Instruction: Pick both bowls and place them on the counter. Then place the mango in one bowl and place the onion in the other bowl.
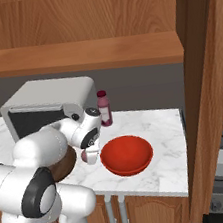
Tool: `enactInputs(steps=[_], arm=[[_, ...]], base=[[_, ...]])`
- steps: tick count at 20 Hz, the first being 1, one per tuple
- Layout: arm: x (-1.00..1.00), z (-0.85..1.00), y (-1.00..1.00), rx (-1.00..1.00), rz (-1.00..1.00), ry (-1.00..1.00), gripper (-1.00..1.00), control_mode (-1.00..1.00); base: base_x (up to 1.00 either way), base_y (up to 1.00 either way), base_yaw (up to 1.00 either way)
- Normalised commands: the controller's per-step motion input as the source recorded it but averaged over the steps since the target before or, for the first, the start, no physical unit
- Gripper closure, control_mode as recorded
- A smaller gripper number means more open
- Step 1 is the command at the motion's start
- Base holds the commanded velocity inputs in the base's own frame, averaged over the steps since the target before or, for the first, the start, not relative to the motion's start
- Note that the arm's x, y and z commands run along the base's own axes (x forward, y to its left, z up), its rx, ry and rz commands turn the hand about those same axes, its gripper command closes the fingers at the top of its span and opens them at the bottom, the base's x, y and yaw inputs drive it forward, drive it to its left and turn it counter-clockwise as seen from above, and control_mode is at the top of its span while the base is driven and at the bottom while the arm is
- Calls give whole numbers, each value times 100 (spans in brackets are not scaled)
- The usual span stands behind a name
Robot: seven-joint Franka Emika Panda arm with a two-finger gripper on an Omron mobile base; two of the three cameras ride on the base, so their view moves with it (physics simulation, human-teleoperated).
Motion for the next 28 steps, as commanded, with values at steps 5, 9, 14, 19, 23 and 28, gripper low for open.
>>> enactInputs(steps=[5, 9, 14, 19, 23, 28], arm=[[0, -15, 0, 0, 0, 0, -100, -100], [4, -21, 0, 0, 0, 0, -100, -100], [9, -23, 3, 0, 0, 4, -100, -100], [6, -23, 6, 0, 0, 5, -100, -100], [0, -32, 14, 0, 0, 10, -100, -100], [2, -33, 19, 3, 0, 9, -100, -100]], base=[[0, 0, 0], [0, 0, 0], [0, 0, 0], [0, 0, 0], [0, 0, 0], [0, 0, 0]])
